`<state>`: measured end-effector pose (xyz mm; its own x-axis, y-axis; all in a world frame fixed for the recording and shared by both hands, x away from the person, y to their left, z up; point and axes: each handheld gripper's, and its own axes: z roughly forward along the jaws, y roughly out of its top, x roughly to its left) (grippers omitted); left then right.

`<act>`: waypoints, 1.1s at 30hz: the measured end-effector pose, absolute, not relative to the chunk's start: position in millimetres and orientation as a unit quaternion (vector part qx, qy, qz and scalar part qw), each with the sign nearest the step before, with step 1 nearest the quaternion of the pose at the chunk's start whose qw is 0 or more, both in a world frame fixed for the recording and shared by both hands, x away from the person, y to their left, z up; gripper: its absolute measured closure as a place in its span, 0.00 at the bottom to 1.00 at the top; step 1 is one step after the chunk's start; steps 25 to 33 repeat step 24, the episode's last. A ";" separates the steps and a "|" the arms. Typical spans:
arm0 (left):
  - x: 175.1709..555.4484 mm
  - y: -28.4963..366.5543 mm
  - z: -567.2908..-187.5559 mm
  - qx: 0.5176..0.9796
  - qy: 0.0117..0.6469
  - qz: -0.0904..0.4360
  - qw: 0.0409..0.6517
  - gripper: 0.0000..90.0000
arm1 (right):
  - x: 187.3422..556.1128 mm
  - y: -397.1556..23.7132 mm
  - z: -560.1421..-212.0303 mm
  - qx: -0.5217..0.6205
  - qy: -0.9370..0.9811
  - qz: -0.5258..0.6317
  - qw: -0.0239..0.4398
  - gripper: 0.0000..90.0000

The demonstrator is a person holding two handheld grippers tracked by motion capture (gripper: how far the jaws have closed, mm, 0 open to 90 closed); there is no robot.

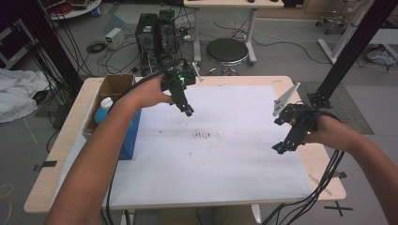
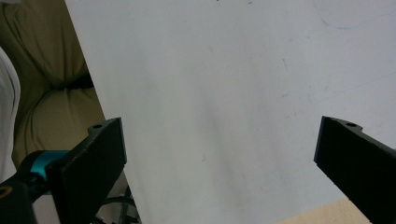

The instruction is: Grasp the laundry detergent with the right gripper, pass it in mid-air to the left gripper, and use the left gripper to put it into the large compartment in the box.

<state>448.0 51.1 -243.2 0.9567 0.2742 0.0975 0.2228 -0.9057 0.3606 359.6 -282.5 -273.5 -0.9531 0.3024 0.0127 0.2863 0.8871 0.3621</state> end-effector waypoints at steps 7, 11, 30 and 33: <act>447.6 51.9 -242.8 0.973 0.127 0.074 0.177 0.05 | 359.4 -281.1 -273.5 0.152 0.971 0.182 0.022 0.01; 447.5 52.1 -243.2 0.973 0.127 0.074 0.175 0.05 | 359.9 -279.6 -274.0 0.147 0.972 0.182 0.022 0.01; 446.9 52.3 -243.4 0.974 0.126 0.075 0.172 0.05 | 358.8 -278.0 -273.8 0.147 0.972 0.183 0.024 0.01; 446.9 52.3 -243.4 0.974 0.126 0.075 0.172 0.05 | 358.8 -278.0 -273.8 0.147 0.972 0.183 0.024 0.01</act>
